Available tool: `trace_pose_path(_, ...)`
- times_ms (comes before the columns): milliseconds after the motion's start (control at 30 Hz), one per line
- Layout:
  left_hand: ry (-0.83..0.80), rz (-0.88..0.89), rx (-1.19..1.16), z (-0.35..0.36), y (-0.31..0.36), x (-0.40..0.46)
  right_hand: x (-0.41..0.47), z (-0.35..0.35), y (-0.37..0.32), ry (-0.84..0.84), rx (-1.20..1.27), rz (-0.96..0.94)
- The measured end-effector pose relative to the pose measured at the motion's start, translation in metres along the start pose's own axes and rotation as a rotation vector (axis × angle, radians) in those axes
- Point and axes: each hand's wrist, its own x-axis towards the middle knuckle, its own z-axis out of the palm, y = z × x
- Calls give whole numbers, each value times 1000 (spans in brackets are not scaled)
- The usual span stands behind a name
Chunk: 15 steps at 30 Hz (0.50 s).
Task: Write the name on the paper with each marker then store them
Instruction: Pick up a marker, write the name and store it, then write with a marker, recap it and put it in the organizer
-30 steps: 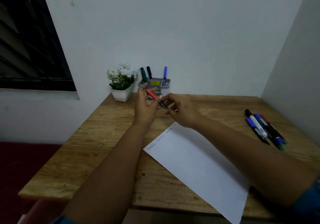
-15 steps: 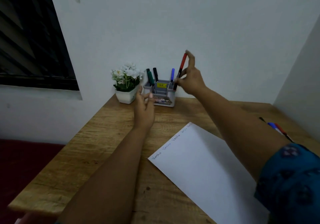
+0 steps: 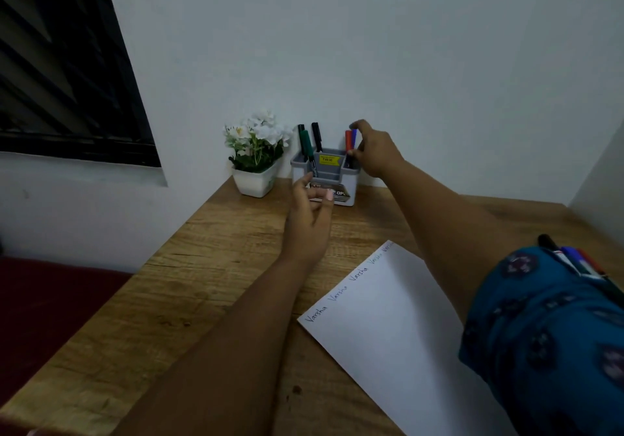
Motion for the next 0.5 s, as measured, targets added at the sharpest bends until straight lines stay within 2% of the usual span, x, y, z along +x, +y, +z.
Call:
trace_pose_path(133,-16,1,23,-3,4,-2,-17,-24,-2,132,63,-32)
trace_pose_path(267,-55,18,77,-7,13,-6,-61,-82,12,234,88,17)
trace_pose_path(333,-95,63,159,-5,18,-10,-94,-116,31,138,-14,125)
trace_pose_path(400,-125,125,247,1,24,-17,-131,-145,53,-44,-182,267)
trace_pose_path(500,-190,143,272,19,40,-31,-181,-165,81,-238,-407,469)
